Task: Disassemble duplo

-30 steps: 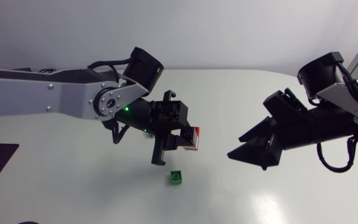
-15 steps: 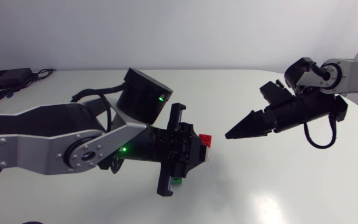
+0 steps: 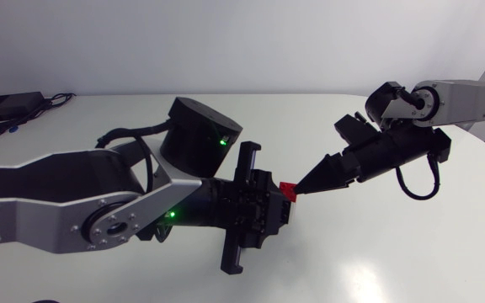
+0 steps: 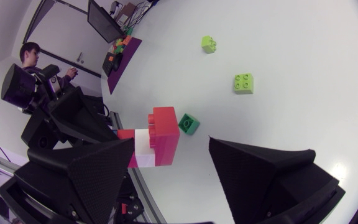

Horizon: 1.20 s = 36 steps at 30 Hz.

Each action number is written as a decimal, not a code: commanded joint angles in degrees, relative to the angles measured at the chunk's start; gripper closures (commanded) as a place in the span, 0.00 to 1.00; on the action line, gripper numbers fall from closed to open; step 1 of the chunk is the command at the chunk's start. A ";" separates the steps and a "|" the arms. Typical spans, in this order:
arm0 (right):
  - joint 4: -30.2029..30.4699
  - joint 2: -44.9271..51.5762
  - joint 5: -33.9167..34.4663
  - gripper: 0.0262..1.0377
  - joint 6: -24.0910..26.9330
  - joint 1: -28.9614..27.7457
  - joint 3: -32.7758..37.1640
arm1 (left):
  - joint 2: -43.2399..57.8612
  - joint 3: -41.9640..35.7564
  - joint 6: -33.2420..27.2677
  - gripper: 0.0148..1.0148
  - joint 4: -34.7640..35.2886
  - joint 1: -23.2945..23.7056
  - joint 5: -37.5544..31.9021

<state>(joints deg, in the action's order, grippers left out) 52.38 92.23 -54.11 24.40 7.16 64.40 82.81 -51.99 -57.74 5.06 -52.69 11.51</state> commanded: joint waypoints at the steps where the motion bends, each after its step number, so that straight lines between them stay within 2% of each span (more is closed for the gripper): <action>1: 0.79 1.20 -0.91 0.31 -0.94 0.49 0.81 | -1.59 1.80 0.52 0.68 -1.19 -0.93 -0.43; 3: 0.71 1.20 -1.00 0.38 -0.94 1.02 0.64 | -1.77 2.24 0.43 0.68 -2.07 -1.28 -1.05; 6: 0.44 0.94 -1.88 0.59 -0.85 1.37 0.55 | -2.12 2.42 0.52 0.68 -2.60 -1.54 -1.22; 14: 0.27 0.85 -2.58 0.79 -1.02 2.77 -0.15 | -2.74 2.68 0.34 0.68 -3.83 -2.33 -2.63; 18: 0.18 0.50 -2.58 0.80 -1.38 2.95 -0.68 | -3.53 3.38 0.08 0.68 -4.80 -3.74 -4.39; 19: -0.52 0.68 -2.85 0.83 -2.61 2.25 -0.68 | -3.97 3.65 -0.01 0.68 -5.06 -4.62 -5.18; 22: -1.05 2.35 -3.11 0.84 -4.36 -0.30 -0.07 | -4.93 4.88 -0.54 0.68 -7.08 -6.64 -7.73; 28: -1.23 6.48 -2.41 0.83 -4.01 -2.15 0.20 | -6.60 5.32 -0.27 0.68 -7.78 -8.05 -9.93; 31: -5.53 4.45 5.94 0.83 -5.16 -1.71 -1.47 | -6.96 4.09 0.08 0.68 -5.41 -5.76 -9.66; 34: -9.40 1.55 14.73 0.81 -5.07 1.02 -4.28 | -7.66 3.21 0.96 0.68 -2.69 -2.68 -6.59; 36: -13.01 -0.29 23.26 0.80 -5.07 3.74 -6.92 | -7.92 2.33 2.45 0.68 -0.40 -0.58 -3.86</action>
<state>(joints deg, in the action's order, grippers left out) 40.80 93.95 -34.37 20.29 8.49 60.82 76.09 -48.31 -56.99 3.31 -55.11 6.07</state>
